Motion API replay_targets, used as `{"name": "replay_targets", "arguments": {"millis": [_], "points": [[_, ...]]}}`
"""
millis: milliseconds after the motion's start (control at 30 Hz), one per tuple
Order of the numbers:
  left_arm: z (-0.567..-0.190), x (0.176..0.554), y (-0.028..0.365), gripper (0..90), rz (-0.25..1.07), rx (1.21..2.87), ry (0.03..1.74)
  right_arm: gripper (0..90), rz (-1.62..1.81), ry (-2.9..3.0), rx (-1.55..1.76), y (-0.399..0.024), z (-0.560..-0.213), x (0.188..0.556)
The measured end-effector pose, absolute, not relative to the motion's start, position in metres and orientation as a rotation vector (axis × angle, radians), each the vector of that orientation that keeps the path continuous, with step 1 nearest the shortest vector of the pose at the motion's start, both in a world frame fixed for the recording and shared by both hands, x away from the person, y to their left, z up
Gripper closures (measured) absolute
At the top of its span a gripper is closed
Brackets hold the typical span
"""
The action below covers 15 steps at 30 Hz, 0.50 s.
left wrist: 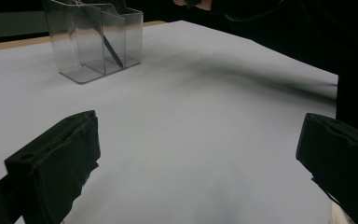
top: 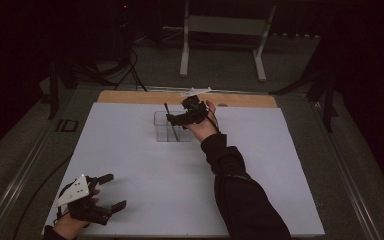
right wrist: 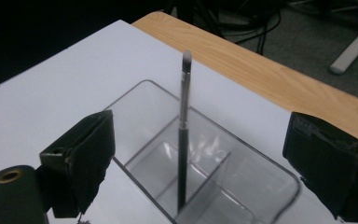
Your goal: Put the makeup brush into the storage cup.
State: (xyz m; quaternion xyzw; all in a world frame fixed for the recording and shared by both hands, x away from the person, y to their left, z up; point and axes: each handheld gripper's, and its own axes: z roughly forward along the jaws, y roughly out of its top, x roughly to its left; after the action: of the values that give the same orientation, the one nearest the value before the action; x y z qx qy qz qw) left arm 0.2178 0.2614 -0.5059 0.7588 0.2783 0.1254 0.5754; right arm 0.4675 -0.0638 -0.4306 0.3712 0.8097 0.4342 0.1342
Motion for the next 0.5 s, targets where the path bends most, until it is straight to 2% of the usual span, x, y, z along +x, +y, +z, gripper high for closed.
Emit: {"name": "replay_targets", "arguments": {"millis": [500], "points": [[-0.507,0.218,0.26,1.0,0.292,1.784,0.654,9.4,1.26,2.37,1.077,-0.092,-0.425,0.45]]}}
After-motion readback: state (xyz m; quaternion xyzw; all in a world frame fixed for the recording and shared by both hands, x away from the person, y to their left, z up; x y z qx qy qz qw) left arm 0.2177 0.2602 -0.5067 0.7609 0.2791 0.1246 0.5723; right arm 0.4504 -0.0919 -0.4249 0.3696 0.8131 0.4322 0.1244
